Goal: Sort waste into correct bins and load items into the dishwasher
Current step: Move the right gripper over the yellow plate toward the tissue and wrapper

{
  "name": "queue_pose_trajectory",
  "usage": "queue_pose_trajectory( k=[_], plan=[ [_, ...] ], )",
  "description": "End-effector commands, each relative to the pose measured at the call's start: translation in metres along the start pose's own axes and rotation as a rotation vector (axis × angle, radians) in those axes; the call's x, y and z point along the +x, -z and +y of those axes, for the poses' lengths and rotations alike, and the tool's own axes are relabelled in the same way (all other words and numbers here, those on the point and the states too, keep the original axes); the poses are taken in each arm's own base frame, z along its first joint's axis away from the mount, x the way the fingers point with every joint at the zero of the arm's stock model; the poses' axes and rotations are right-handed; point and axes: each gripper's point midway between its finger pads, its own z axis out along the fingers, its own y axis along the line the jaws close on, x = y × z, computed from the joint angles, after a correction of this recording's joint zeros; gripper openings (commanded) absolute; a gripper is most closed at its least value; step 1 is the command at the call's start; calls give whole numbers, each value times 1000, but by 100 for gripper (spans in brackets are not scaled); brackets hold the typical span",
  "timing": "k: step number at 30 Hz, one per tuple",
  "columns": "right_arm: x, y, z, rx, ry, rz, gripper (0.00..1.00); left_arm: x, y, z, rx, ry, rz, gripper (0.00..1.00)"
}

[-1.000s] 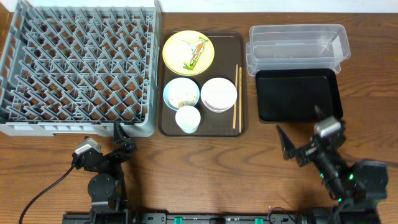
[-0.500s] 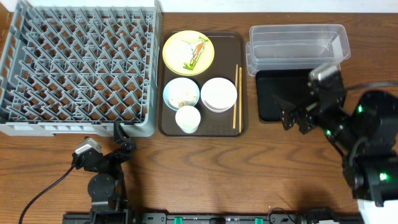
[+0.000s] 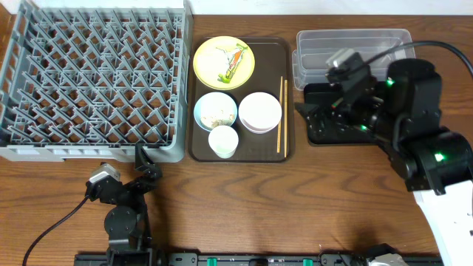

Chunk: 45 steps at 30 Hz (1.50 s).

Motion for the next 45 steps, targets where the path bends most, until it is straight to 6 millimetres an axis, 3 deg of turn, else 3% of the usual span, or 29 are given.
queue_pose_trajectory(
  k=[1,10,16,23,31,37,45],
  plan=[
    [-11,-5,5,-5,41,10,99,15,-1,10,-41,-35,42,100],
    [-9,-14,18,-81,13,22,99,15,-1,10,-41,-35,42,100],
    [-14,-34,8,-36,-90,21,99,15,-1,10,-41,-35,42,100],
    [-28,-97,5,76,-215,51,99,15,-1,10,-41,-35,42,100],
    [-34,-191,7,163,-339,90,99,15,-1,10,-41,-35,42,100],
    [-10,-256,-2,210,-449,80,100,15,-1,10,-41,-35,42,100],
    [42,-317,-10,318,-450,118,83,15,-1,10,-41,-35,42,100]
  ],
)
